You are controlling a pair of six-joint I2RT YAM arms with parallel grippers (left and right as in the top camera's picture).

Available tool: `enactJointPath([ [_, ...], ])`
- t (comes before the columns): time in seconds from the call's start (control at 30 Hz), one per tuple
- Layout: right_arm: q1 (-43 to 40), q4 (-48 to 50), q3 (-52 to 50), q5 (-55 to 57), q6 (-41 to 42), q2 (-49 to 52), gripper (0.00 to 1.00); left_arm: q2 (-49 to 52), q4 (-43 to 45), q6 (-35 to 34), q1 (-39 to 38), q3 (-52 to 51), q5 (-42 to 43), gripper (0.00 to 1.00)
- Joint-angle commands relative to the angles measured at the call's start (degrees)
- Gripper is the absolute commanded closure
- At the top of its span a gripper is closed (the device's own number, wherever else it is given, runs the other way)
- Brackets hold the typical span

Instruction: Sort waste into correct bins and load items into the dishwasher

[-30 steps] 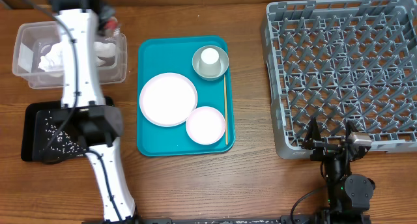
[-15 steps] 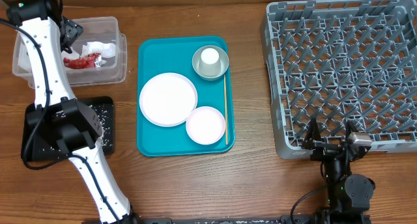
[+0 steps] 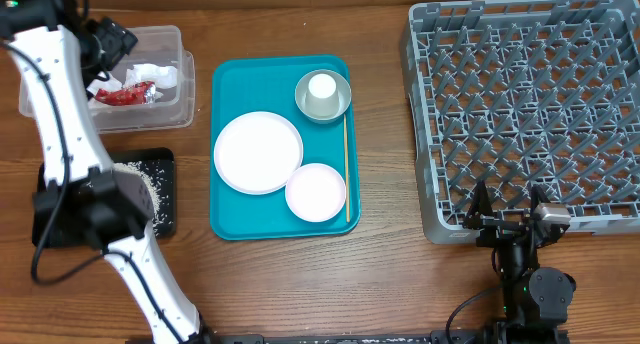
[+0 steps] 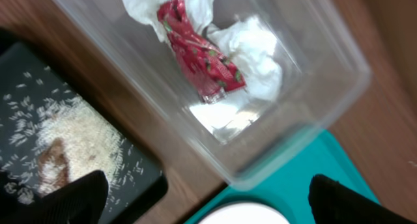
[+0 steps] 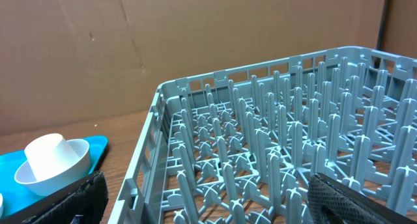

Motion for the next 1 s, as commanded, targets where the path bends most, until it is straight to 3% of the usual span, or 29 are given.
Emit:
enactJointPath([
  [0.0,-0.1,0.3,-0.6,-0.3,0.0,-0.5,0.00,-11.0,-3.9,3.2,0.3,2.7,-0.4,0.00],
  [0.3,-0.1,0.3,-0.6,-0.3,0.0,-0.5,0.00,-25.0,-6.8,8.4,0.3,-1.0,-1.4,0.00],
  [0.43,-0.1,0.3,-0.6,-0.3,0.0,-0.5,0.00,-31.2,-6.8,9.2,0.3,-5.8,-5.8,0.00],
  [0.7,-0.1,0.3,-0.6,-0.3,0.0,-0.5,0.00,-42.0,-6.8,5.5,0.3,-23.3,-12.7,0.00],
  [0.97,-0.1,0.3,-0.6,-0.3,0.0,-0.5,0.00,-42.5,-5.1,-4.9,0.8,-35.9,-20.1,0.00],
])
